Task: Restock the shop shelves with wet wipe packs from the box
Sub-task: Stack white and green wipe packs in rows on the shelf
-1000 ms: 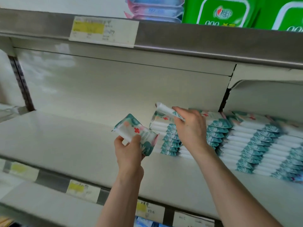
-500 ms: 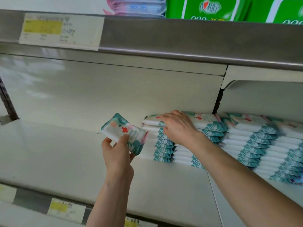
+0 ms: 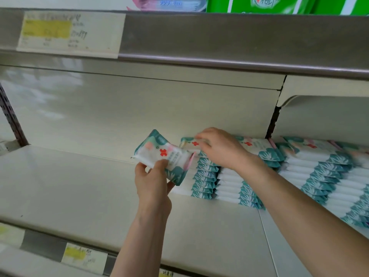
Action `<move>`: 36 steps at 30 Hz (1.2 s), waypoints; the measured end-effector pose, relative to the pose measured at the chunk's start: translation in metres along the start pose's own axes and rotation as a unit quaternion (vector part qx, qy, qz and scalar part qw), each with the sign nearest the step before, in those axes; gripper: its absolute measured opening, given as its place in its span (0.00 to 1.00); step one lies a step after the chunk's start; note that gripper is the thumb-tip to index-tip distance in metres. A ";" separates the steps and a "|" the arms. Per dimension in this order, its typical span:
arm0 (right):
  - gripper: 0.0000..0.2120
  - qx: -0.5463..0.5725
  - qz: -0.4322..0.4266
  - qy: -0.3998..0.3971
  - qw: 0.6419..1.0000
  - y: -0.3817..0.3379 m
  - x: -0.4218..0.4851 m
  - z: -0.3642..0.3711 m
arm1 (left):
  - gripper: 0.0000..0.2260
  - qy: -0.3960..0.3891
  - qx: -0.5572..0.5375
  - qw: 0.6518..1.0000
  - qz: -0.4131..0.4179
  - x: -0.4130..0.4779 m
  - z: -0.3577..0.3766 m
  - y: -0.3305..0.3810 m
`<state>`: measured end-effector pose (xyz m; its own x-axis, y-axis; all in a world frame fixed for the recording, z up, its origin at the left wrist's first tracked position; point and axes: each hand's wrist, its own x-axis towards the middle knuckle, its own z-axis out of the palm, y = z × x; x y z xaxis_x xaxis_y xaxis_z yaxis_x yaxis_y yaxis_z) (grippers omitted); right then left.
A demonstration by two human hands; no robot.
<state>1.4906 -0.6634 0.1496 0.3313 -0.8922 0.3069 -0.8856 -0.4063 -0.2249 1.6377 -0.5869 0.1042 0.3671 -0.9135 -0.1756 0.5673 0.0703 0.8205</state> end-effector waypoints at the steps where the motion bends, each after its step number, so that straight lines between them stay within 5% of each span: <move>1: 0.14 0.090 0.026 0.015 0.996 -0.006 -0.001 -0.004 | 0.12 -0.013 -0.004 1.000 -0.003 0.001 0.002 0.002; 4: 0.09 0.357 0.117 -0.065 0.924 -0.020 -0.003 -0.014 | 0.14 -0.062 -0.019 0.998 -0.023 0.002 0.012 0.007; 8: 0.06 0.425 0.158 -0.118 0.884 -0.012 -0.004 -0.029 | 0.07 -0.104 0.023 0.993 -0.044 0.010 0.022 0.019; 16: 0.03 0.551 0.239 0.025 0.799 0.016 0.007 -0.039 | 0.05 -0.115 0.149 0.982 -0.031 0.050 0.046 0.042; 18: 0.04 0.517 0.247 0.065 0.817 0.018 0.010 -0.035 | 0.06 -0.116 0.174 0.977 -0.033 0.056 0.054 0.044; 22: 0.08 0.167 0.191 0.146 0.956 0.034 0.019 -0.033 | 0.09 -0.090 0.336 0.937 0.024 0.065 0.070 0.046; 26: 0.08 0.028 0.170 0.131 0.976 0.037 0.028 -0.034 | 0.09 -0.070 0.434 0.897 0.051 0.080 0.072 0.042; 36: 0.12 -0.078 0.138 0.038 0.987 0.032 0.031 -0.028 | 0.08 -0.040 0.513 0.855 0.064 0.109 0.068 0.025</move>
<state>1.4632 -0.6987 0.1779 0.0509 -0.9449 0.3235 -0.9798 -0.1100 -0.1670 1.6419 -0.7122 0.1429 0.3028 -0.9520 -0.0450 -0.4331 -0.1796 0.8833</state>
